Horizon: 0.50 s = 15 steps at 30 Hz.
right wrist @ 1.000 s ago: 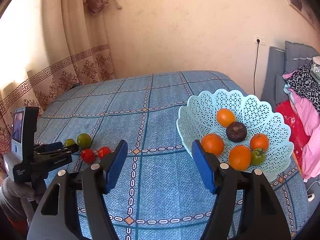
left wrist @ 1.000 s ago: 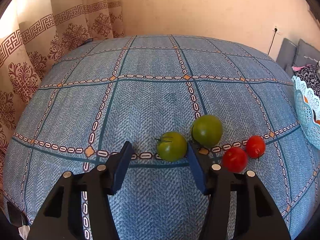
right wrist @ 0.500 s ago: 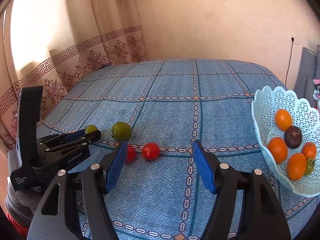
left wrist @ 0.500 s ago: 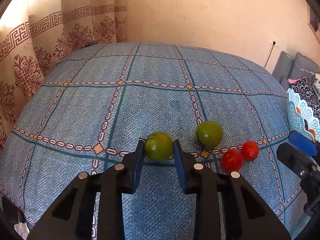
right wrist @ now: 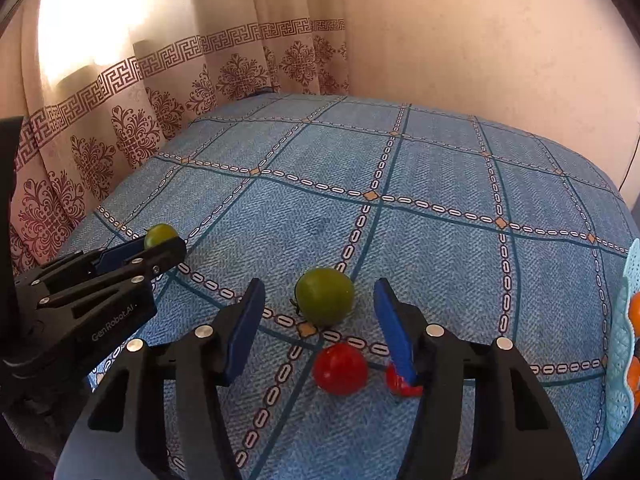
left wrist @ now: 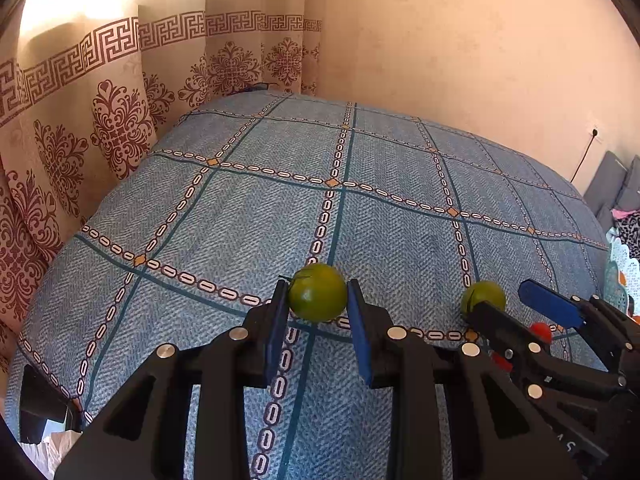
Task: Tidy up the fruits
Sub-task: 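Grasp a green tomato with the left gripper while the right gripper grasps another green tomato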
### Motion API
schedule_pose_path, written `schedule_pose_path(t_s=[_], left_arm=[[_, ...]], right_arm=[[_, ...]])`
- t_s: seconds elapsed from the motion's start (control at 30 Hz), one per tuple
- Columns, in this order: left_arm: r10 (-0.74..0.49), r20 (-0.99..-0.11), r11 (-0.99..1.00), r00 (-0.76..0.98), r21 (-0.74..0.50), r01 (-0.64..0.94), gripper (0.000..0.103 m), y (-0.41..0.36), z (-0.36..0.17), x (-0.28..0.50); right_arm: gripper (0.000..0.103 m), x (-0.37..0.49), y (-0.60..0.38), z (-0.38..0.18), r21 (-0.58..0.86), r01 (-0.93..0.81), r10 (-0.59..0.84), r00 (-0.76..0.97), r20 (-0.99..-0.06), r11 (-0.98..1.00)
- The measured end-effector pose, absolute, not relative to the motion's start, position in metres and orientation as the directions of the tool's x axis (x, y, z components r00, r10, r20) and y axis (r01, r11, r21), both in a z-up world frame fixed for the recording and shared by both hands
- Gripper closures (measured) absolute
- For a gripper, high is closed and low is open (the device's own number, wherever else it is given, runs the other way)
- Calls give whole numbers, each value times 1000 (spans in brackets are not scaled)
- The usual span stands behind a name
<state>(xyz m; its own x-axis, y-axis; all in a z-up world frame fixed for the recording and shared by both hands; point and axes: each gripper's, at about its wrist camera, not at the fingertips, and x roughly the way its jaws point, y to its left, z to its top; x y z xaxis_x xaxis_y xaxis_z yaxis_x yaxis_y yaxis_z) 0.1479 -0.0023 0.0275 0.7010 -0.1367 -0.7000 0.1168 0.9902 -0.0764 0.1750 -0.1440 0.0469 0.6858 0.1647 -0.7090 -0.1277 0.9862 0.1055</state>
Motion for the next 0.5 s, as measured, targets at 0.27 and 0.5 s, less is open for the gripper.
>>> schedule_pose_path(t_s=[0.27, 0.5], left_arm=[[-147, -709, 989, 690, -93, 114, 73, -2, 25, 151], [-158, -707, 987, 689, -98, 125, 73, -3, 27, 150]], right_arm=[[57, 194, -137, 31, 71, -129, 138, 638, -757, 989], [64, 194, -134, 26, 48, -121, 114, 633, -765, 992]])
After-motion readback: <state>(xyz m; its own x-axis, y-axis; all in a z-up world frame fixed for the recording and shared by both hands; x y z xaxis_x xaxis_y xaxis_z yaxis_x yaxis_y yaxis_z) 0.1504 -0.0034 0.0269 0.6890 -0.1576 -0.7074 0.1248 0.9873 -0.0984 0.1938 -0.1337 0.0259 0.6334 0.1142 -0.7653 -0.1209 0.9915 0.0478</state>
